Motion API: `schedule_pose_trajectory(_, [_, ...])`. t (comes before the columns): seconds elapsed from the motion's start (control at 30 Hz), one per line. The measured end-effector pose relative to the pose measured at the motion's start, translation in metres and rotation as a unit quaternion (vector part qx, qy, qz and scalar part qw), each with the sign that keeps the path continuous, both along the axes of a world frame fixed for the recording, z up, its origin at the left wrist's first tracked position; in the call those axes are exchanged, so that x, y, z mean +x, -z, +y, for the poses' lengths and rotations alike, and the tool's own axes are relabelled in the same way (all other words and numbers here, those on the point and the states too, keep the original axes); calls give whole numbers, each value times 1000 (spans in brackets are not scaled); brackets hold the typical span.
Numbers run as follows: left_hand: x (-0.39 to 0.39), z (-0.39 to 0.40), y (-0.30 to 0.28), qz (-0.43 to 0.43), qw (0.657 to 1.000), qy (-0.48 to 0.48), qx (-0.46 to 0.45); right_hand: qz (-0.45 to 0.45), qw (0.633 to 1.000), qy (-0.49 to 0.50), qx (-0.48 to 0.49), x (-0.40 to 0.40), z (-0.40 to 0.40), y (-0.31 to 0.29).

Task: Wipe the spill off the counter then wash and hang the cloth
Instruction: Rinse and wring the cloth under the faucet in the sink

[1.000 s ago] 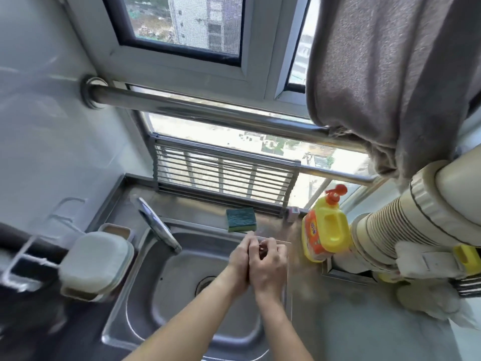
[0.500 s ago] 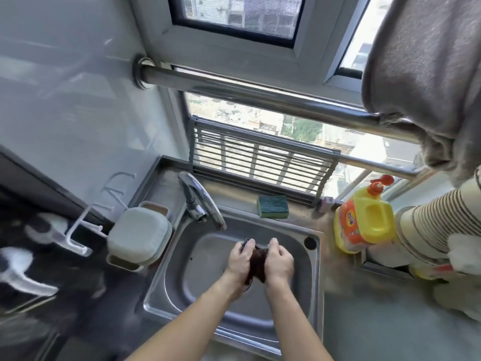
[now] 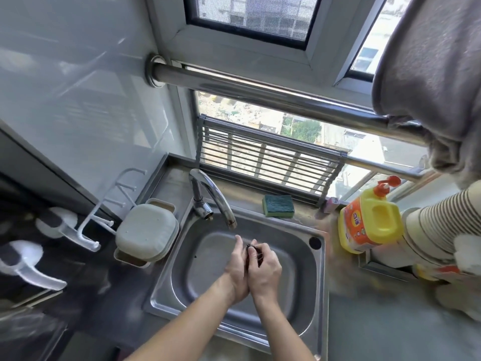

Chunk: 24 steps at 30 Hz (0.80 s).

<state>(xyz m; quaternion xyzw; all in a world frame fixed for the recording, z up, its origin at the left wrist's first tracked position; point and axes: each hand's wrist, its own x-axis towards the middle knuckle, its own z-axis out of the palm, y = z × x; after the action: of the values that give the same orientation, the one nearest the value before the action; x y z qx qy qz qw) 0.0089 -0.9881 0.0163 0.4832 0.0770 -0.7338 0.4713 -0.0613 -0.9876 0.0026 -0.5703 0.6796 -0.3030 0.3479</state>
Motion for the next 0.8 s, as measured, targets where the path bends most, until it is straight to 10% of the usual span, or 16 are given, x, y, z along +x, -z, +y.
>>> schedule_pose_trajectory(0.47, [2, 3, -1, -74, 985, 150, -54, -98, 950, 175, 239, -9, -32, -18])
schedule_pose_trajectory(0.8, [15, -8, -4, -162, 976, 137, 39, -76, 983, 95, 135, -8, -10, -11])
